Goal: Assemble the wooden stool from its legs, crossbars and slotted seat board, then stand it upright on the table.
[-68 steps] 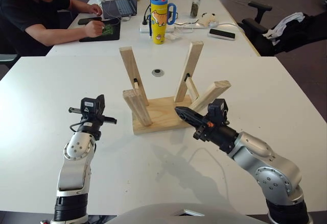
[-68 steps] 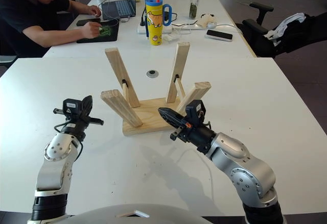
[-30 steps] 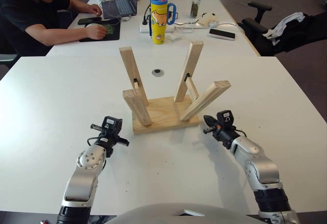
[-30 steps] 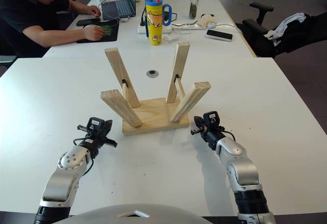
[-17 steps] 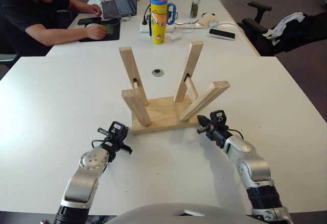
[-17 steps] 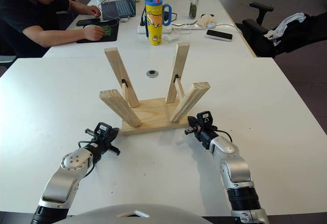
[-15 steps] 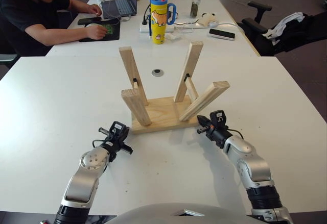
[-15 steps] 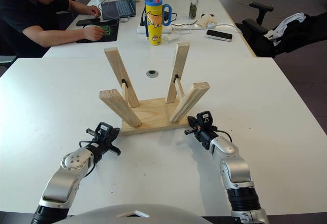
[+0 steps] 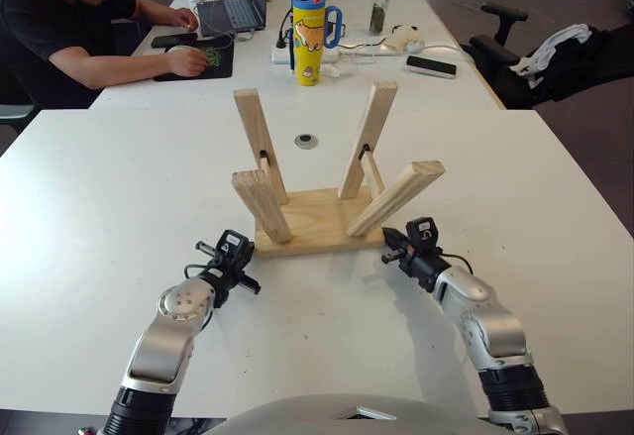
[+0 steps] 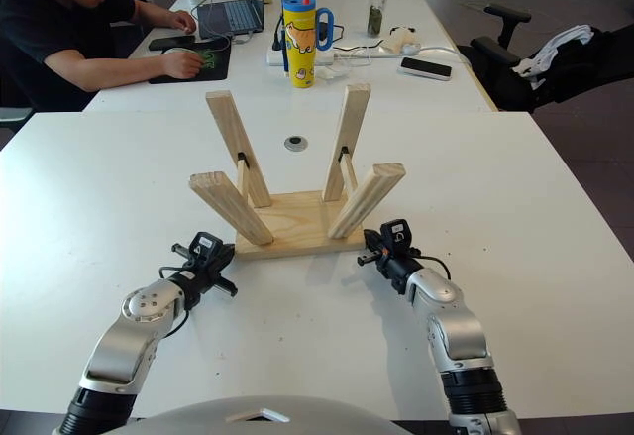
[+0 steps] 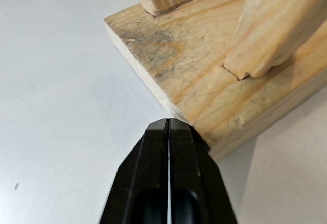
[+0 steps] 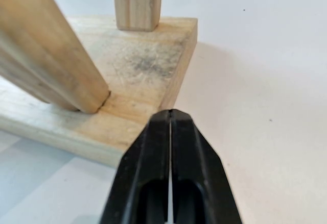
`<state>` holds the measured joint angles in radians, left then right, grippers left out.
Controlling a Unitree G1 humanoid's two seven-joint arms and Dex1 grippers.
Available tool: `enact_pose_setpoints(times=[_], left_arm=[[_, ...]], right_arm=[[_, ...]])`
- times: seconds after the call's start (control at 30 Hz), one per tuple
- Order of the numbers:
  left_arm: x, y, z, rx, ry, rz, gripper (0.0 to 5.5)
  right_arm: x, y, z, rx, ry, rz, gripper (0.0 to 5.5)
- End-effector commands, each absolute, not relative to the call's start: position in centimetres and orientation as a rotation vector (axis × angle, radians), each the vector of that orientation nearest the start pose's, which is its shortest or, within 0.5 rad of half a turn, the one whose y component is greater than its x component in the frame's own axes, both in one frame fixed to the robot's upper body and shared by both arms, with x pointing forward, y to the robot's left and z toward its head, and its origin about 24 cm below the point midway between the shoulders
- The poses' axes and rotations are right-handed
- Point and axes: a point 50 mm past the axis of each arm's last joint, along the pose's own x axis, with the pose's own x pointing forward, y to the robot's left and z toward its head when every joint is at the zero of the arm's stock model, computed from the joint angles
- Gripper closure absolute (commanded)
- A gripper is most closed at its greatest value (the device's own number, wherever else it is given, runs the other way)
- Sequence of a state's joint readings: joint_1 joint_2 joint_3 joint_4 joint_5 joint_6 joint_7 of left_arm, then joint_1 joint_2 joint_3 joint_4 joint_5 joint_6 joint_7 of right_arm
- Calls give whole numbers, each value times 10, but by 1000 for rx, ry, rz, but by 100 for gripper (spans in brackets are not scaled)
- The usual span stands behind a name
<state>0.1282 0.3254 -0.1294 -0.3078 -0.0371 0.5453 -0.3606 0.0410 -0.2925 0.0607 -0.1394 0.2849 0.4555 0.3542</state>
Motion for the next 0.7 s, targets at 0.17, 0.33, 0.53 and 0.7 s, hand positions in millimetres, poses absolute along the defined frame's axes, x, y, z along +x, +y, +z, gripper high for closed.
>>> enact_pose_setpoints(times=[0.17,0.33,0.53,0.7], left_arm=[[214,117,63,-17,304,-717,550],[217,111,79,-90,265,-748,550],[215,108,97,-115,220,-779,550],[218,107,116,-100,170,-802,550]], right_arm=[[224,-117,55,231,330,686,549],[222,-110,67,279,327,726,549],[221,-105,83,315,304,778,549],[221,-104,97,320,271,805,549]])
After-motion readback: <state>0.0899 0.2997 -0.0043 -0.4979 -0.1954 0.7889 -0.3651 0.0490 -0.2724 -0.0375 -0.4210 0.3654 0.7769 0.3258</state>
